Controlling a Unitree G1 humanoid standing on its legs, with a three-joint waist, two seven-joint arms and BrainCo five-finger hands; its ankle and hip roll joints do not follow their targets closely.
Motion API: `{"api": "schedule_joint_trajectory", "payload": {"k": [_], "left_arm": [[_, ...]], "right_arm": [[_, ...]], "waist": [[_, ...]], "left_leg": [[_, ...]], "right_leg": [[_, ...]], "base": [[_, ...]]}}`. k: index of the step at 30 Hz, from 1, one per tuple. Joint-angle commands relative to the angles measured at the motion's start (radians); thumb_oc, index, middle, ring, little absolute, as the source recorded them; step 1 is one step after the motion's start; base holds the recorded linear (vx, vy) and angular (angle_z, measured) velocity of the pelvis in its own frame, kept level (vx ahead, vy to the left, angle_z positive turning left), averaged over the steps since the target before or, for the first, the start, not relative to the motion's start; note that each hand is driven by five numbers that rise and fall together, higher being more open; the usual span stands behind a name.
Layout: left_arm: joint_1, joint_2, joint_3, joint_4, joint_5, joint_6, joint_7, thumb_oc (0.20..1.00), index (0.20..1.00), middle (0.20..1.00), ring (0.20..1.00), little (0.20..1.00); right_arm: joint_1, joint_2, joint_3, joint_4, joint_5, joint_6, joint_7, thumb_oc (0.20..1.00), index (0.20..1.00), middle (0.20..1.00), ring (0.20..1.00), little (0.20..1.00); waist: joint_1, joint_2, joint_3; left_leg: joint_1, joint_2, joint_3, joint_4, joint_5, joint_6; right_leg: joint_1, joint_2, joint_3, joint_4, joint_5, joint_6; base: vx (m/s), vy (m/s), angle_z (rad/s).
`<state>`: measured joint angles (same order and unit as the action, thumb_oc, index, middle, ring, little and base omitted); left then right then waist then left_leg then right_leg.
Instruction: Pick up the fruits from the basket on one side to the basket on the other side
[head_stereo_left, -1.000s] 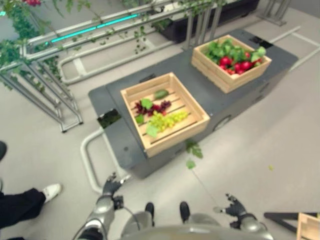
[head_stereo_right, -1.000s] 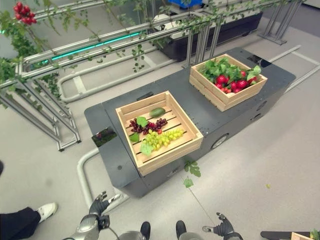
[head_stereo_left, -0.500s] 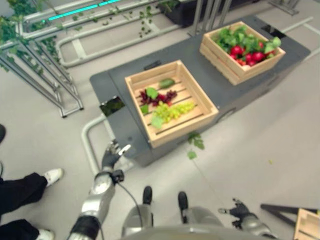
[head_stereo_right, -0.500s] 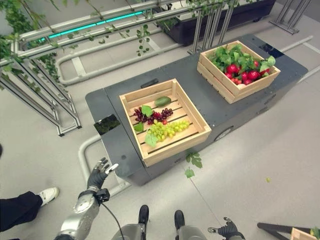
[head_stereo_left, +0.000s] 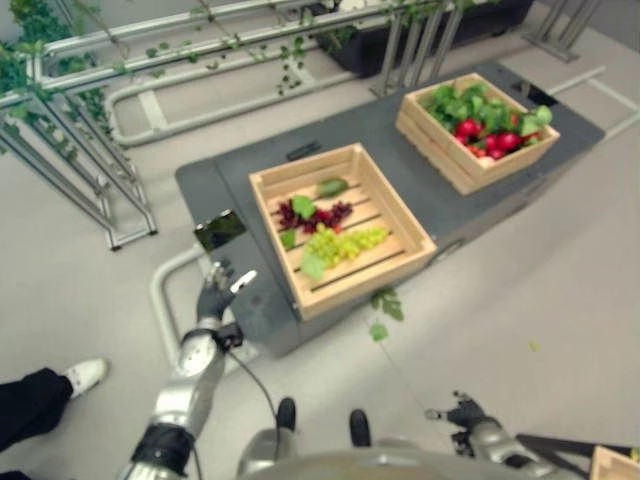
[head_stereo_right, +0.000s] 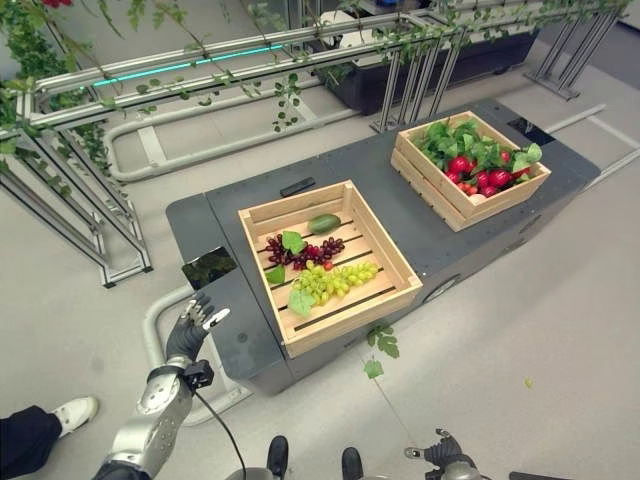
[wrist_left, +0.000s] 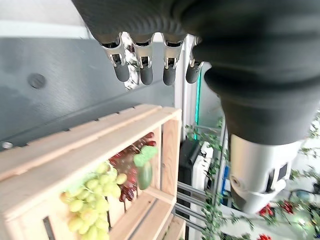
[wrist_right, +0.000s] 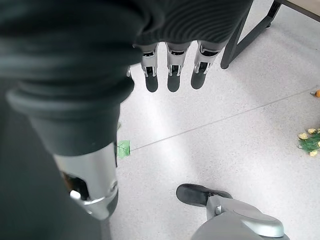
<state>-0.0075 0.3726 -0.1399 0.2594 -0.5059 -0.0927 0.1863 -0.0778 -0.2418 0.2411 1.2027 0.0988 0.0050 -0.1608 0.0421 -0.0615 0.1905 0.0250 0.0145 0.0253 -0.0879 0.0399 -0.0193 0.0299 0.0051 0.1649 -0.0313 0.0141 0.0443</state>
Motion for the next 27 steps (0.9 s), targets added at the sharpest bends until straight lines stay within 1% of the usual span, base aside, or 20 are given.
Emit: {"api": "schedule_joint_trajectory", "payload": {"k": [1,2,3,4,5,6,8,9,10,11,12,13,16,17,18,19,21,24,25,27], "left_arm": [[-0.040,0.058,-0.017,-0.079,0.099,-0.016,-0.014,1.000,1.000,1.000,1.000,1.000],[-0.054,0.059,-0.022,-0.077,0.101,-0.018,-0.012,1.000,1.000,1.000,1.000,1.000],[-0.058,0.058,-0.027,-0.069,0.109,-0.015,-0.012,1.000,1.000,1.000,1.000,1.000],[-0.060,0.062,-0.024,-0.064,0.116,-0.015,-0.009,1.000,1.000,1.000,1.000,1.000],[-0.065,0.064,-0.022,-0.056,0.116,-0.016,-0.010,1.000,1.000,1.000,1.000,1.000],[-0.072,0.064,-0.021,-0.051,0.122,-0.016,-0.010,1.000,1.000,1.000,1.000,1.000],[-0.088,0.076,-0.023,-0.040,0.131,-0.018,-0.003,1.000,1.000,1.000,1.000,1.000],[-0.095,0.085,-0.023,-0.036,0.143,-0.013,-0.005,1.000,1.000,1.000,1.000,1.000],[-0.101,0.099,-0.031,-0.032,0.156,-0.011,-0.004,1.000,1.000,1.000,1.000,1.000],[-0.097,0.107,-0.025,-0.037,0.171,-0.004,-0.013,1.000,1.000,1.000,1.000,1.000],[-0.093,0.110,-0.030,-0.032,0.192,0.006,-0.019,1.000,1.000,1.000,1.000,1.000],[-0.101,0.113,-0.033,-0.040,0.206,0.005,-0.017,1.000,1.000,1.000,1.000,1.000],[-0.127,0.120,-0.034,-0.048,0.235,0.013,-0.018,1.000,1.000,1.000,1.000,1.000],[-0.148,0.145,-0.028,-0.073,0.259,0.021,-0.025,1.000,1.000,1.000,1.000,1.000],[-0.147,0.145,-0.028,-0.074,0.259,0.022,-0.026,1.000,1.000,1.000,1.000,1.000],[-0.171,0.180,-0.017,-0.092,0.285,0.034,-0.032,1.000,1.000,1.000,1.000,1.000],[-0.216,0.211,-0.026,-0.099,0.298,0.043,-0.045,1.000,1.000,1.000,1.000,1.000],[-0.337,0.260,-0.068,-0.064,0.335,0.052,-0.049,1.000,1.000,1.000,1.000,1.000],[-0.340,0.260,-0.070,-0.062,0.335,0.051,-0.049,1.000,1.000,1.000,1.000,1.000],[-0.394,0.269,-0.095,-0.032,0.359,0.052,-0.041,1.000,1.000,1.000,1.000,1.000]], "right_arm": [[0.010,-0.014,-0.001,0.012,-0.006,0.001,-0.009,1.000,1.000,1.000,1.000,1.000],[-0.003,-0.022,-0.001,0.004,-0.002,0.000,-0.013,1.000,1.000,1.000,1.000,1.000],[-0.002,-0.021,-0.003,0.001,0.003,-0.002,-0.018,1.000,1.000,1.000,1.000,1.000],[-0.003,-0.021,-0.005,-0.002,0.006,-0.003,-0.023,1.000,1.000,1.000,1.000,1.000],[-0.004,-0.022,-0.003,0.000,0.007,-0.004,-0.025,1.000,1.000,1.000,1.000,1.000],[-0.004,-0.023,-0.001,0.004,0.005,-0.003,-0.026,1.000,1.000,1.000,1.000,1.000],[-0.011,-0.024,0.001,0.013,-0.006,0.001,-0.029,1.000,1.000,1.000,1.000,1.000],[-0.008,-0.025,0.000,0.021,-0.013,0.003,-0.028,1.000,1.000,1.000,1.000,1.000],[-0.002,-0.027,0.001,0.024,-0.018,0.004,-0.024,1.000,1.000,1.000,1.000,1.000],[0.001,-0.030,-0.002,0.026,-0.026,0.007,-0.022,1.000,1.000,1.000,1.000,1.000],[0.019,-0.030,-0.005,0.028,-0.024,0.006,-0.021,1.000,1.000,1.000,1.000,1.000],[0.015,-0.034,-0.005,0.024,-0.025,0.007,-0.021,1.000,1.000,1.000,1.000,1.000],[0.018,-0.045,-0.015,0.020,-0.017,0.005,-0.022,1.000,1.000,1.000,1.000,1.000],[0.028,-0.052,-0.020,0.020,-0.020,0.011,-0.014,1.000,1.000,1.000,1.000,1.000],[0.028,-0.052,-0.020,0.020,-0.020,0.011,-0.014,1.000,1.000,1.000,1.000,1.000],[0.031,-0.063,-0.022,0.026,-0.030,0.016,-0.006,1.000,1.000,1.000,1.000,1.000],[0.026,-0.078,-0.025,0.026,-0.026,0.018,0.003,1.000,1.000,1.000,1.000,1.000],[0.026,-0.095,-0.021,0.026,-0.018,0.018,0.017,1.000,1.000,1.000,1.000,1.000],[0.025,-0.095,-0.022,0.026,-0.018,0.017,0.018,1.000,1.000,1.000,1.000,1.000],[0.019,-0.104,-0.017,0.028,-0.016,0.018,0.021,1.000,1.000,1.000,1.000,1.000]], "waist": [[-0.038,-0.011,-0.001],[-0.053,0.011,0.033],[-0.058,0.023,0.038],[-0.067,0.029,0.043],[-0.066,0.028,0.040],[-0.069,0.023,0.041],[-0.077,0.009,0.060],[-0.080,0.002,0.059],[-0.091,-0.003,0.061],[-0.090,0.000,0.058],[-0.086,-0.007,0.043],[-0.090,-0.012,0.045],[-0.095,-0.010,0.036],[-0.096,0.000,0.028],[-0.097,0.000,0.029],[-0.099,0.015,0.023],[-0.104,0.028,0.020],[-0.114,0.053,0.025],[-0.114,0.054,0.025],[-0.122,0.070,0.033]], "left_leg": [[-0.108,-0.033,-0.067,0.001,0.010,0.011],[-0.108,-0.024,-0.077,0.001,0.009,0.010],[-0.109,-0.025,-0.086,0.001,0.006,0.012],[-0.105,-0.026,-0.092,0.001,-0.005,0.014],[-0.100,-0.028,-0.085,0.001,-0.012,0.013],[-0.090,-0.032,-0.084,0.001,-0.021,0.011],[-0.062,-0.042,-0.078,0.001,-0.052,0.009],[-0.056,-0.051,-0.080,0.001,-0.062,0.007],[-0.048,-0.062,-0.085,0.001,-0.069,0.013],[-0.043,-0.055,-0.087,0.001,-0.071,0.008],[-0.041,-0.058,-0.087,0.001,-0.077,0.008],[-0.041,-0.062,-0.089,0.001,-0.080,0.009],[-0.046,-0.067,-0.098,0.001,-0.084,0.007],[-0.046,-0.064,-0.104,0.001,-0.088,0.001],[-0.046,-0.064,-0.105,0.001,-0.088,0.000],[-0.048,-0.056,-0.108,0.001,-0.088,-0.006],[-0.054,-0.049,-0.109,0.001,-0.085,-0.015],[-0.068,-0.034,-0.110,0.001,-0.074,-0.031],[-0.068,-0.033,-0.111,0.001,-0.074,-0.032],[-0.077,-0.031,-0.109,0.001,-0.067,-0.038]], "right_leg": [[-0.109,-0.012,-0.013,0.369,0.051,0.217],[-0.178,0.011,-0.005,0.409,0.082,0.218],[-0.198,0.026,-0.004,0.397,0.045,0.208],[-0.237,0.005,-0.017,0.381,0.021,0.188],[-0.246,-0.011,-0.047,0.313,-0.004,0.172],[-0.249,-0.032,-0.069,0.234,-0.005,0.164],[-0.284,-0.080,-0.119,0.074,0.067,0.158],[-0.294,-0.101,-0.120,0.012,0.099,0.161],[-0.292,-0.088,-0.093,0.000,0.117,0.160],[-0.295,-0.116,-0.088,0.020,0.131,0.174],[-0.267,-0.105,-0.099,0.028,0.119,0.164],[-0.267,-0.105,-0.102,0.017,0.127,0.160],[-0.242,-0.097,-0.109,-0.005,0.126,0.145],[-0.218,-0.098,-0.135,-0.025,0.122,0.138],[-0.216,-0.098,-0.136,-0.026,0.122,0.138],[-0.199,-0.090,-0.146,-0.038,0.107,0.131],[-0.192,-0.086,-0.154,-0.047,0.093,0.125],[-0.182,-0.073,-0.156,-0.055,0.072,0.115],[-0.182,-0.073,-0.157,-0.055,0.072,0.115],[-0.184,-0.071,-0.156,-0.056,0.069,0.111]], "base": [[-0.14,0.177,-0.20],[-0.12,0.257,-0.21],[-0.03,0.186,-0.01],[0.10,0.160,0.13],[0.16,0.074,0.03],[0.20,0.018,-0.13],[0.23,-0.036,-0.25],[0.21,-0.016,-0.20],[0.16,-0.021,-0.18],[0.13,-0.022,-0.04],[0.07,-0.042,0.19],[0.05,-0.041,0.52],[0.04,-0.055,0.35],[0.06,-0.058,0.08],[0.10,-0.118,0.02],[0.06,-0.083,0.04],[0.04,-0.094,0.02],[0.01,-0.097,-0.02],[-0.01,-0.064,0.03],[-0.01,-0.037,0.06]]}}
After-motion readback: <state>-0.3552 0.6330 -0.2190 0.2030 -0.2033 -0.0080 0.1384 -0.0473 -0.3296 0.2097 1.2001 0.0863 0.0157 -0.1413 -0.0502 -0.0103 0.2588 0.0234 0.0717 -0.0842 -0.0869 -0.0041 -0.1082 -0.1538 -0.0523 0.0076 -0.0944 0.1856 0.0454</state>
